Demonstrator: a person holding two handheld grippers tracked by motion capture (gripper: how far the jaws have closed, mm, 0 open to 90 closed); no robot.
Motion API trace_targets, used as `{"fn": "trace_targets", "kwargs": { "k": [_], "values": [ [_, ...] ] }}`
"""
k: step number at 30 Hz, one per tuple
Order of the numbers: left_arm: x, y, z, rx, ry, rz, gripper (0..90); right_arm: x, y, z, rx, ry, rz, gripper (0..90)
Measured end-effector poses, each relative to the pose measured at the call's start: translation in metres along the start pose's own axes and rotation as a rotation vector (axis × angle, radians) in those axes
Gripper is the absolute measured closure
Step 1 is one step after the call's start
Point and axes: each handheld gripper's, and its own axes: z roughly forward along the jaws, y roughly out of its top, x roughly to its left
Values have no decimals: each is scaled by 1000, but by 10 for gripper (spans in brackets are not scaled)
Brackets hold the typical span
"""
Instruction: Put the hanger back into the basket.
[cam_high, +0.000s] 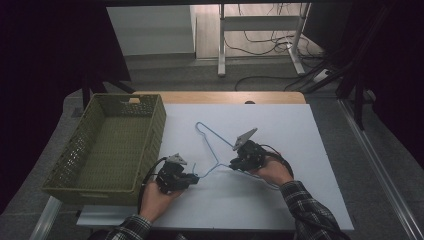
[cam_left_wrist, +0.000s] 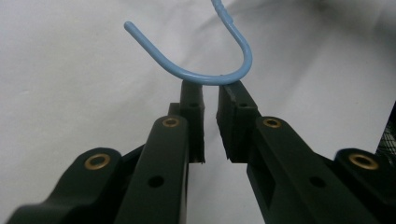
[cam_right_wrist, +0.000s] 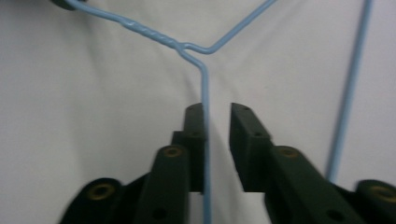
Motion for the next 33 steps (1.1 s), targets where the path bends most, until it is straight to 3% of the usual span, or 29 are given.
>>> {"fn": "trace_targets", "kwargs": {
  "k": [2,6,11,14,15,19,21,24,28,29,30,33],
  "values": [
    [0,1,-1,-7,-2,1,799,3,3,2,13,-24,8,644],
    [0,1,-1,-13,-7,3,790,13,11,13,60,-58,3,649],
    [-1,2,-2,-19,-13,11,761,21,16,23,118,-115,-25,852],
    [0,1,-2,-19,-12,10,711,21,16,20,104,-101,-33,863],
    [0,1,-2,-19,-11,8,690,22,16,18,89,-113,-33,864],
    [5,1,-6,-44,-21,-4,585,20,18,1,7,-87,-2,866],
    [8,2,-9,-75,-34,-12,522,20,19,-8,-24,-75,17,867],
    [10,6,-17,-162,-66,-22,451,21,21,-17,-48,-64,28,867],
    [0,18,-28,-263,-88,59,447,24,25,-24,-77,-31,55,866],
    [-6,25,-27,-289,-87,98,460,25,26,-25,-81,-26,60,866],
    [-6,25,-27,-289,-87,98,474,25,26,-25,-81,-26,60,866],
    [-13,33,-23,-312,-73,150,506,26,29,-26,-90,-17,65,866]
  ]
}}
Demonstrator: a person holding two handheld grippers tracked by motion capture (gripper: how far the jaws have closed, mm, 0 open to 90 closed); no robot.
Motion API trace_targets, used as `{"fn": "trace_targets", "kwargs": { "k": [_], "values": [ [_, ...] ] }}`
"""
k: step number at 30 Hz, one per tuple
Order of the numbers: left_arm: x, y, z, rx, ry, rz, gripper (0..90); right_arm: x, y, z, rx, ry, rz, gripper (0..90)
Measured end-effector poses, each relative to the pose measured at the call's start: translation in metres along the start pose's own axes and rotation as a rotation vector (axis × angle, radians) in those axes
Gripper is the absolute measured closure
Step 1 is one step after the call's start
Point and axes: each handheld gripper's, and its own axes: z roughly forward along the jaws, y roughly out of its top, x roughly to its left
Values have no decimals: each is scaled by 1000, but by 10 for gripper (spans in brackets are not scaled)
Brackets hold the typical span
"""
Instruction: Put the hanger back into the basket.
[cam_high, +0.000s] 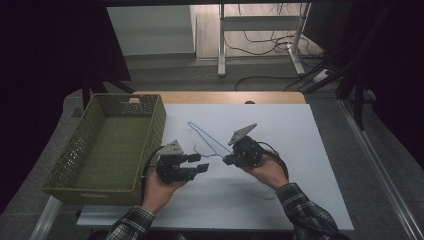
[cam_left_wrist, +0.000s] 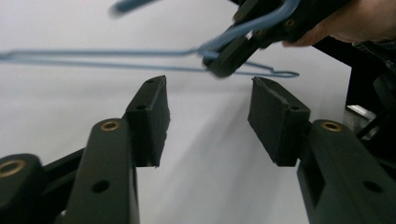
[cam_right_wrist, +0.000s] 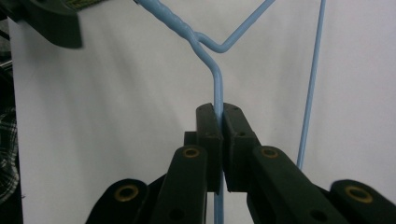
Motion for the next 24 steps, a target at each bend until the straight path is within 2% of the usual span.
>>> {"fn": "trace_targets", "kwargs": {
  "k": [2,5,9,11,13,15,16,17,19,20,21,23,24],
  "values": [
    [-1,4,5,-8,2,11,557,1,2,0,-3,6,3,865],
    [-2,8,11,-14,22,26,587,1,3,0,-2,9,3,865],
    [-4,12,14,-19,36,48,747,2,3,2,-1,30,5,865],
    [-8,14,15,-9,78,71,770,2,3,2,1,31,4,864],
    [-14,16,15,18,145,126,815,2,3,3,4,43,15,861],
    [-20,21,15,36,204,152,844,2,4,3,5,51,18,850],
    [-21,24,15,43,219,154,856,6,5,0,-8,17,9,791],
    [-22,27,14,45,217,150,856,6,5,0,-8,17,9,791],
    [-22,33,13,47,207,132,857,10,8,-5,-9,-43,10,711],
    [-21,36,13,49,206,127,856,15,10,-10,-11,-98,5,697],
    [-22,39,13,56,210,123,856,15,10,-10,-11,-98,5,697],
    [-24,45,16,82,229,125,856,24,14,-15,-16,-161,8,696],
    [-24,45,16,82,229,125,856,24,14,-15,-16,-161,8,696]
  ]
}}
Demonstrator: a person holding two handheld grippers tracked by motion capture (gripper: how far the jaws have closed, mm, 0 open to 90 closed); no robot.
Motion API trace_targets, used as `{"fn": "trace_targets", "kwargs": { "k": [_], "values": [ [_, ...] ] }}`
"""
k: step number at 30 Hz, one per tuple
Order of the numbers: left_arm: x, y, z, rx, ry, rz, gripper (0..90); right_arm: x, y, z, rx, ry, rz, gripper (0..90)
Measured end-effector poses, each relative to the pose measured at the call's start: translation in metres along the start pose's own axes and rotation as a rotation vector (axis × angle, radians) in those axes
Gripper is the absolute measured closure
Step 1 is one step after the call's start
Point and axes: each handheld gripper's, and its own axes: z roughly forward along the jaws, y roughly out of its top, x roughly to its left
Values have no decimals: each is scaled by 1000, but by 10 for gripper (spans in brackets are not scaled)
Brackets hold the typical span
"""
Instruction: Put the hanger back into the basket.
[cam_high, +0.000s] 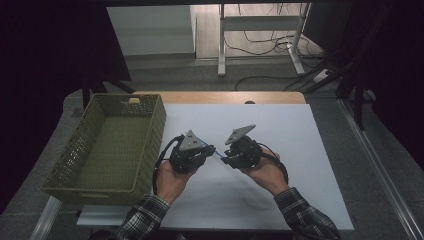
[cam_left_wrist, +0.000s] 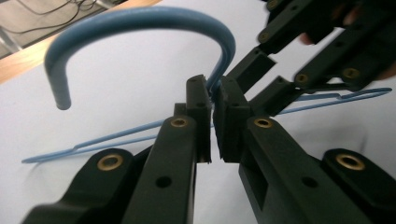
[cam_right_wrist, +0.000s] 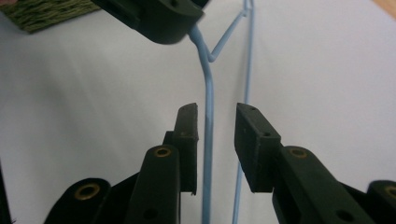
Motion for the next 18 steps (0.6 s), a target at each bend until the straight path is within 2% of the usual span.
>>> {"fn": "trace_targets", "kwargs": {
  "k": [1,2,4,6,7,8,9,11,13,14,15,16,18],
  "values": [
    [-1,2,1,5,-1,-4,856,5,2,-1,15,-47,-29,764],
    [-2,3,2,2,-11,-9,856,5,2,-1,15,-47,-29,764],
    [-3,6,3,3,-21,-8,848,9,2,1,33,-40,-38,855],
    [-2,9,4,4,-51,3,839,8,0,0,41,-45,-45,866],
    [-2,9,4,4,-51,3,831,8,0,0,41,-45,-45,866],
    [4,9,2,-9,-114,-23,789,7,-1,-2,31,-25,-36,870],
    [6,10,-1,-16,-121,-26,721,6,-2,-3,31,-24,-34,870],
    [9,10,-4,-17,-125,-24,652,3,-4,-9,21,4,-16,871],
    [17,9,-14,-9,-154,-26,577,-2,-7,-17,2,26,-2,871],
    [17,9,-14,-9,-154,-26,548,-4,-8,-21,-9,35,3,871],
    [20,9,-16,7,-178,-28,548,-4,-8,-21,-9,35,3,871],
    [23,9,-18,22,-187,-25,476,-7,-10,-29,-23,53,7,871],
    [26,9,-20,66,-219,-5,448,-8,-11,-33,-28,64,8,871]
  ]
}}
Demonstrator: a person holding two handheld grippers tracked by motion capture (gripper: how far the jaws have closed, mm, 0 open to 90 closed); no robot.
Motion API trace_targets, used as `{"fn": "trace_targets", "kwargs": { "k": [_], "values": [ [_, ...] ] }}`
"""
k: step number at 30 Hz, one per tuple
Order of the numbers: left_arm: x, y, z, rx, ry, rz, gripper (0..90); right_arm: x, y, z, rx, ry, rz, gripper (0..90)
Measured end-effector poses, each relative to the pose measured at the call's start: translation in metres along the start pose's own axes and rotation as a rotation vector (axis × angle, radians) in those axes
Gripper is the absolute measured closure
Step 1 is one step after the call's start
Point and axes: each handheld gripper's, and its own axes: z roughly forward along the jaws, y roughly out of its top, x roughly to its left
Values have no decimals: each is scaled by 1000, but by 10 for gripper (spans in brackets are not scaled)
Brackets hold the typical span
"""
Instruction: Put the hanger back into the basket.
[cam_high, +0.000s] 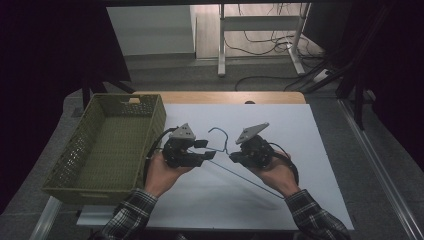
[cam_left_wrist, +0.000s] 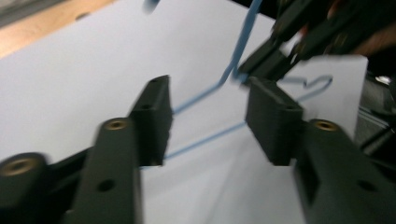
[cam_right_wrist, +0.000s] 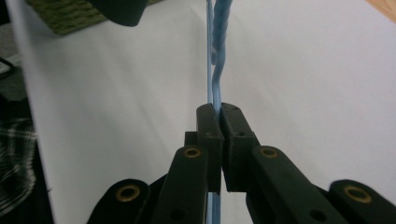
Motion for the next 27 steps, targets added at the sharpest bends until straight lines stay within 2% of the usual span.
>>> {"fn": "trace_targets", "kwargs": {
  "k": [2,4,5,6,7,8,10,13,16,18,19,20,21,24,25,26,27],
  "values": [
    [0,0,-3,33,4,32,404,-1,-2,-7,-4,25,-4,871],
    [2,1,-6,65,-25,47,368,-1,-5,-14,0,48,-16,871],
    [4,2,-6,99,-61,45,360,0,-6,-15,1,55,-22,871],
    [4,2,-6,99,-61,45,346,0,-6,-15,1,55,-22,871],
    [5,2,-5,150,-94,75,305,0,-8,-18,3,70,-29,871],
    [5,2,-5,150,-94,75,303,1,-8,-19,4,79,-31,871],
    [5,5,1,213,-88,121,313,3,-9,-20,2,103,-40,871],
    [5,9,5,229,-80,140,341,5,-8,-21,5,119,-50,871],
    [4,14,8,259,-92,169,452,9,-5,-22,3,148,-71,870],
    [4,16,10,285,-124,196,482,9,-4,-23,3,159,-74,870],
    [4,17,11,295,-139,202,518,9,-4,-23,-1,170,-75,871],
    [4,18,12,304,-153,201,606,10,-3,-22,-3,187,-81,871],
    [4,18,12,309,-168,198,606,10,-3,-22,-3,187,-81,871],
    [4,18,14,320,-199,202,739,12,-3,-21,7,200,-107,870],
    [3,18,16,362,-227,238,767,12,-3,-20,12,197,-114,870],
    [3,18,16,362,-227,238,796,12,-3,-20,12,197,-114,870],
    [-1,17,18,394,-263,267,826,12,-3,-18,32,191,-124,869]
  ]
}}
